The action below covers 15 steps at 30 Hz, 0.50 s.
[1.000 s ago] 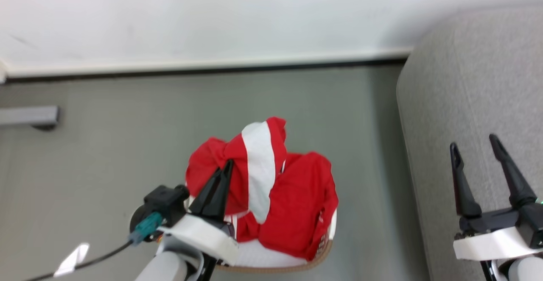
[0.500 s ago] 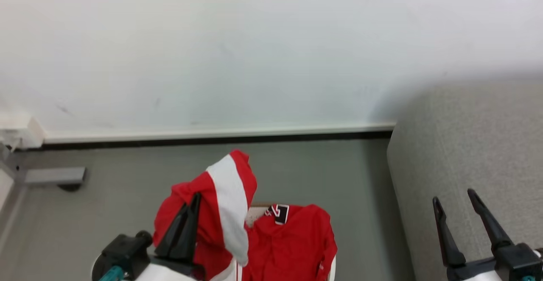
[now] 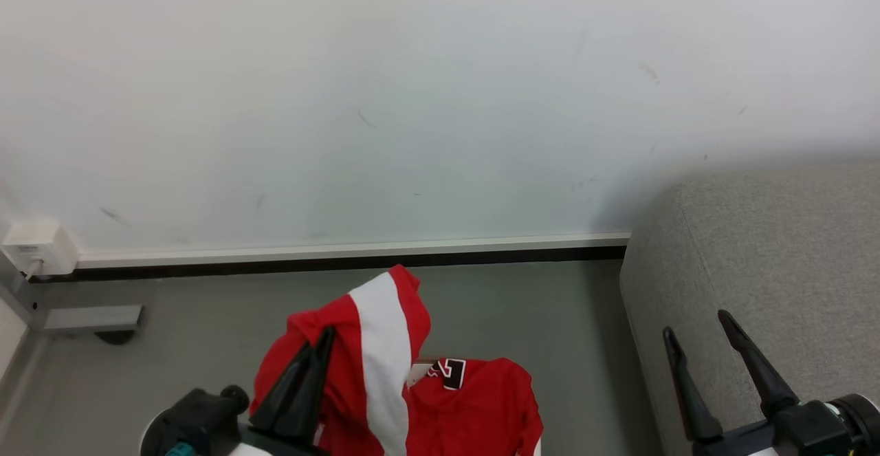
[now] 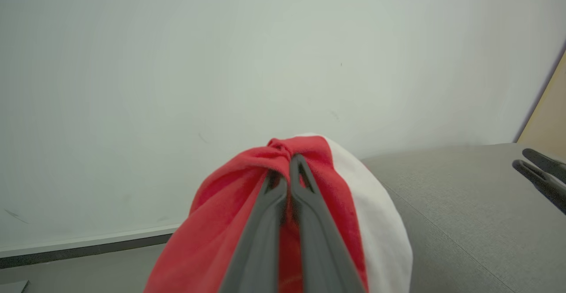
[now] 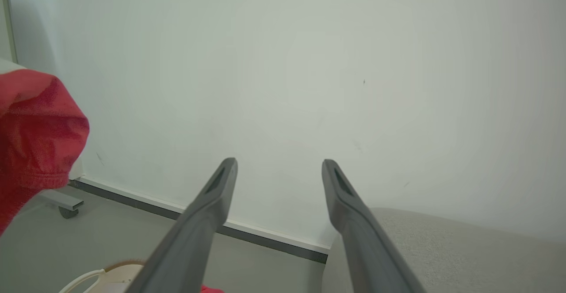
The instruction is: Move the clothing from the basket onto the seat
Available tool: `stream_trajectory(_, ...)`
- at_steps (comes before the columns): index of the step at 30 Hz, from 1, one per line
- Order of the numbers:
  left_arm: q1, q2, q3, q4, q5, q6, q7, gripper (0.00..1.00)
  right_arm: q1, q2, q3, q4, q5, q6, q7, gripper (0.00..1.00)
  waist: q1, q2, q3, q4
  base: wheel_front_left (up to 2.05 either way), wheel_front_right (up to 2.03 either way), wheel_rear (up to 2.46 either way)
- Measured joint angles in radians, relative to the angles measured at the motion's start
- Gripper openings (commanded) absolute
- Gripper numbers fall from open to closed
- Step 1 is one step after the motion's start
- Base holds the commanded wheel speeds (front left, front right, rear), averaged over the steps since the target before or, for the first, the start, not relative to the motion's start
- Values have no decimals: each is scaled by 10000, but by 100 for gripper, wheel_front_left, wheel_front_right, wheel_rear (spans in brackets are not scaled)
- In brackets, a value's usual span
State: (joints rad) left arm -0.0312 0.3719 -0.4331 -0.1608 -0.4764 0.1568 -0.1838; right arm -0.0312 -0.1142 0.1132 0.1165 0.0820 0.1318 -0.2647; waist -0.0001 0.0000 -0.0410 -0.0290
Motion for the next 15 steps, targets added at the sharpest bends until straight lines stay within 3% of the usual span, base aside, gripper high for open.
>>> stream_trajectory(5,-201,282,-362,-453,196,-385,345,0,-422,-608,1241,-288,683,0,-2,100,0,0,16,-15,0,0,0)
stream_trajectory(15,-1113,606,-1521,-295,811,-1509,823,0,-2641,-3018,5358,-790,2878,0,569,100,2,1,108,-125,0,0,0)
